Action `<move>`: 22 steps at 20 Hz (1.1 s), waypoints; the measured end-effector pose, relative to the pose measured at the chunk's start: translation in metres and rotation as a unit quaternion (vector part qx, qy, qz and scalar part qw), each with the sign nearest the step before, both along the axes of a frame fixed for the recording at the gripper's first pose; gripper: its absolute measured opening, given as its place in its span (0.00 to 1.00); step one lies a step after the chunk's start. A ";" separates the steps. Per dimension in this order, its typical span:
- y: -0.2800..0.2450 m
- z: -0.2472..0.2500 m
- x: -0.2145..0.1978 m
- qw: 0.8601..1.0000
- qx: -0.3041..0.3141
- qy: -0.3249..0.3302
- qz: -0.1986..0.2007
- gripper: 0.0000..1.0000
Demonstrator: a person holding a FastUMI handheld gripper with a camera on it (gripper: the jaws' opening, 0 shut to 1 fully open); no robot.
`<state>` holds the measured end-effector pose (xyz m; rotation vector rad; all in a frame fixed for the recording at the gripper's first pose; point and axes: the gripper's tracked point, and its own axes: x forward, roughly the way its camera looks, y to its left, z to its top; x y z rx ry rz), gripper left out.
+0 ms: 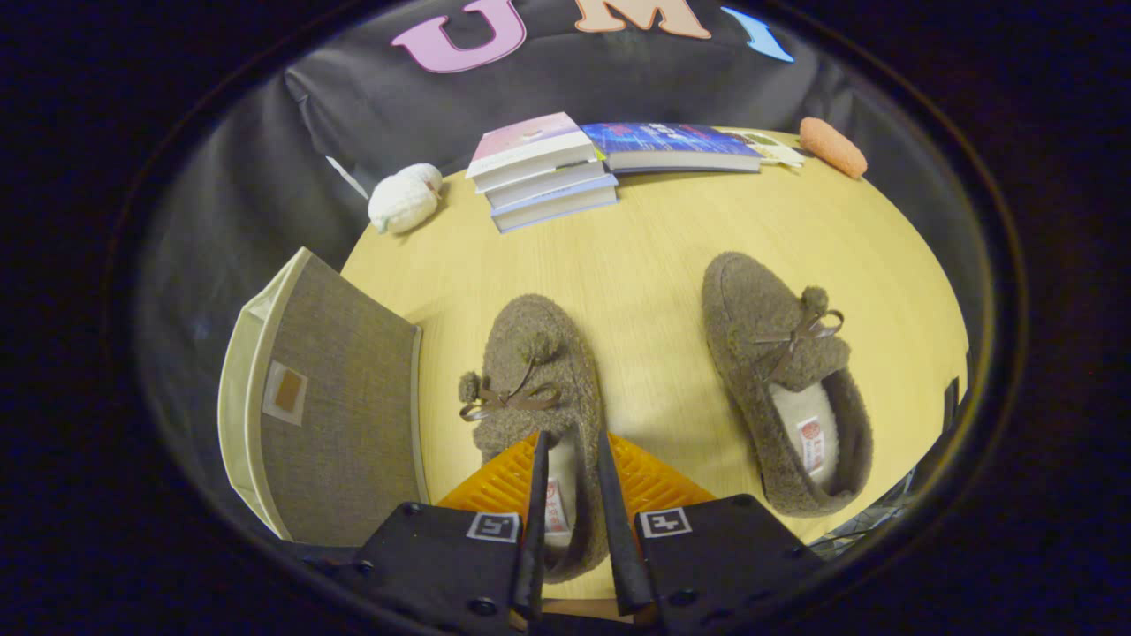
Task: Open the storage box then place both shoes into the box .Put the left shoe in first, then the right shoe, with the right side of both shoes facing outward in a uniform manner.
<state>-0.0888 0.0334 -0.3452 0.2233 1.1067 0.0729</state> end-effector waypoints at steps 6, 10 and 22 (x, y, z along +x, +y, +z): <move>0.002 -0.007 -0.003 1.000 0.000 0.013 0.006 0.35; -0.001 -0.013 -0.010 1.000 -0.011 0.026 0.013 0.35; -0.004 -0.024 -0.017 0.998 0.009 0.062 -0.020 0.04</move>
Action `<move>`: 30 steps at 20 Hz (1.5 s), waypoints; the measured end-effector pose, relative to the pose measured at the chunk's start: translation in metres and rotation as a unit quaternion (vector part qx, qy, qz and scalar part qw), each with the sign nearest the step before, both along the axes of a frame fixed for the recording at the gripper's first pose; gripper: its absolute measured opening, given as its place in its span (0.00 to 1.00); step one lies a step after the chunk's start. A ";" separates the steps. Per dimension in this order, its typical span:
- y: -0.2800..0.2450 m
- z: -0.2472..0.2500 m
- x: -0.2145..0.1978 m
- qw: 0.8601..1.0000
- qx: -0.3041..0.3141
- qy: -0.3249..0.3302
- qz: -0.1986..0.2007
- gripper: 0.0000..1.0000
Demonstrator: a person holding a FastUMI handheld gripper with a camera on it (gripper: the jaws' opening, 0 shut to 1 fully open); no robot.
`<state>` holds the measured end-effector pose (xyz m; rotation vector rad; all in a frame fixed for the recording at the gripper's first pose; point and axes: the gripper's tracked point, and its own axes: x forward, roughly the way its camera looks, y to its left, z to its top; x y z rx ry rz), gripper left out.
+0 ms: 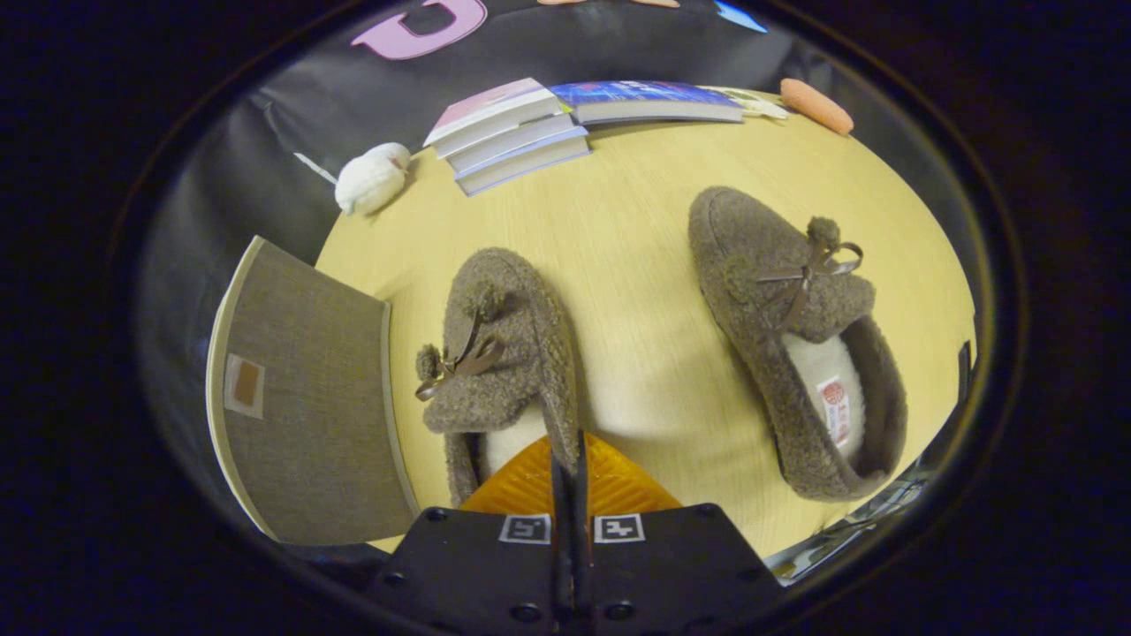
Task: Open the storage box then place both shoes into the box .Put the left shoe in first, then the right shoe, with the right side of both shoes facing outward in a uniform manner.
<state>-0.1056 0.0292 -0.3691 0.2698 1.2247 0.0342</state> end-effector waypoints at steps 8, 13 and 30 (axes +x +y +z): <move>0.027 0.058 0.024 0.993 0.093 -0.030 -0.064 0.03; 0.055 0.132 0.059 0.988 0.121 -0.089 -0.048 0.03; 0.255 0.173 0.019 0.968 0.211 -0.056 0.127 0.03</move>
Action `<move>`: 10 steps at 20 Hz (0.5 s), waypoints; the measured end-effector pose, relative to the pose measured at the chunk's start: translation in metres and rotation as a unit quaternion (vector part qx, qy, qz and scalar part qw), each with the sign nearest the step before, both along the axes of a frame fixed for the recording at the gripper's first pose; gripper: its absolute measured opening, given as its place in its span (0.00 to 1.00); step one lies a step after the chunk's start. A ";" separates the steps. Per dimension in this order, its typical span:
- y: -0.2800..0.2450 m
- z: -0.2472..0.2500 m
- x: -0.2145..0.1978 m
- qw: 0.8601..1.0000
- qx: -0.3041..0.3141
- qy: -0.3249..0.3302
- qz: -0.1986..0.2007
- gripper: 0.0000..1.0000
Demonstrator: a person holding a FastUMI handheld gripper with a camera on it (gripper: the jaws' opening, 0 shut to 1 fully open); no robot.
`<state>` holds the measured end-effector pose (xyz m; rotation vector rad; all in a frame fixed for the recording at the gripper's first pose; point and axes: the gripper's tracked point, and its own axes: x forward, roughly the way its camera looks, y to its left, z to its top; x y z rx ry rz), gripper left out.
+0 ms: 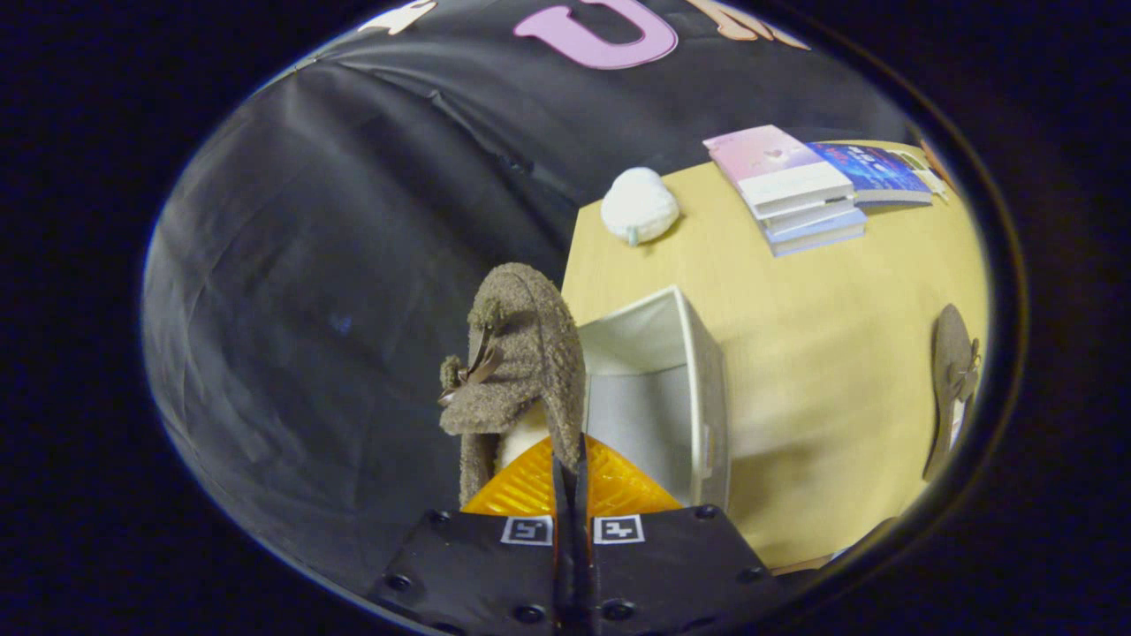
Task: Open the storage box then place both shoes into the box .Put the left shoe in first, then the right shoe, with the right side of both shoes facing outward in a uniform manner.
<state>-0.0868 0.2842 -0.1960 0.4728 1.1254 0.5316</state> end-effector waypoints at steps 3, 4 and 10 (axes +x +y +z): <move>0.013 -0.020 -0.011 1.000 -0.014 0.022 0.017 0.03; 0.018 -0.024 -0.016 0.999 -0.019 0.029 0.023 0.03; 0.025 -0.053 -0.029 0.996 -0.051 0.076 0.008 0.03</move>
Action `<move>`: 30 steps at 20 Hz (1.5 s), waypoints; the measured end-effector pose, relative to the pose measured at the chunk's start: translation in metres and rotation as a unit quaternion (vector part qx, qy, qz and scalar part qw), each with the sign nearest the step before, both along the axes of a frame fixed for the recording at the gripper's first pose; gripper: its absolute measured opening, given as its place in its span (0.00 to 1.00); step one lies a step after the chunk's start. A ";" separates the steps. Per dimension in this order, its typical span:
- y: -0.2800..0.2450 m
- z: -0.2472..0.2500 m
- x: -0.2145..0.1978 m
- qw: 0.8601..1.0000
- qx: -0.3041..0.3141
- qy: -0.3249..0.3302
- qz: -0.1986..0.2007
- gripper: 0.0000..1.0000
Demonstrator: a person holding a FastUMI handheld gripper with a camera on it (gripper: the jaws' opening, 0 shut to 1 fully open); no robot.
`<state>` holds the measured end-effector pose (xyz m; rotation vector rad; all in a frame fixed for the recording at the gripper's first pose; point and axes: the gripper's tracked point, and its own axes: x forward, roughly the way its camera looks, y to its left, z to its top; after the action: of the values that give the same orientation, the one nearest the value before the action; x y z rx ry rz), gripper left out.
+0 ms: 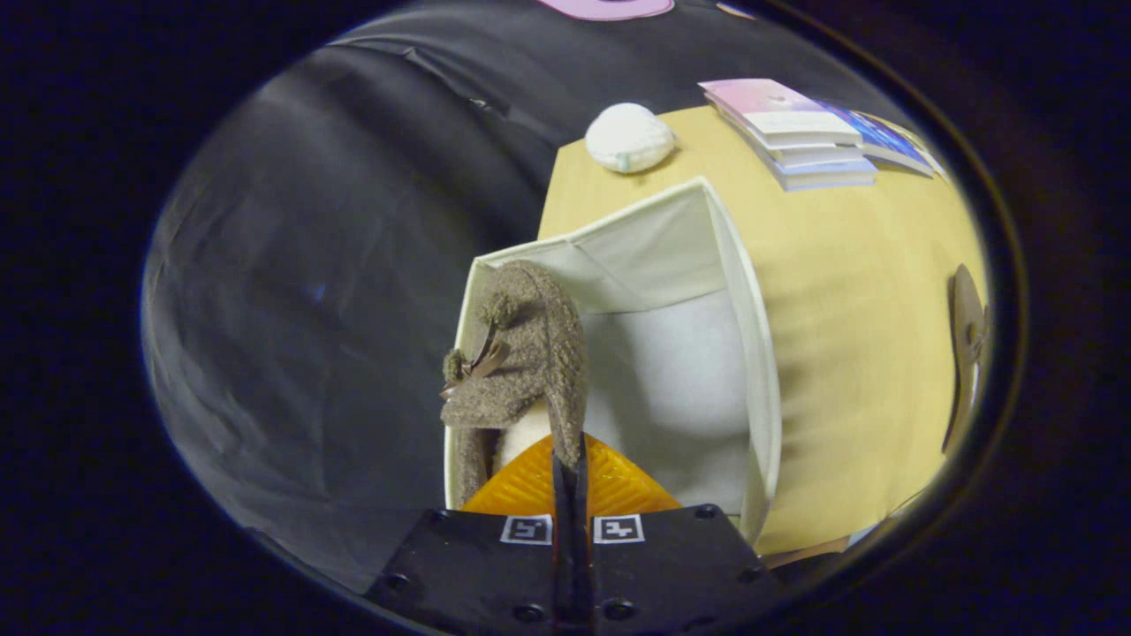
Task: Open the storage box then place both shoes into the box .Put the left shoe in first, then the right shoe, with the right side of both shoes facing outward in a uniform manner.
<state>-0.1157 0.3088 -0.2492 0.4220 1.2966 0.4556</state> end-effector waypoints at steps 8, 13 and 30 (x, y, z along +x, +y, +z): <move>0.017 -0.031 -0.004 0.998 -0.025 0.050 -0.012 0.10; 0.029 -0.025 -0.004 0.999 0.001 0.050 0.001 0.20; -0.126 0.049 0.123 0.982 0.016 -0.117 -0.150 0.26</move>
<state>0.0073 0.1828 -0.2001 0.5651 0.9795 0.2620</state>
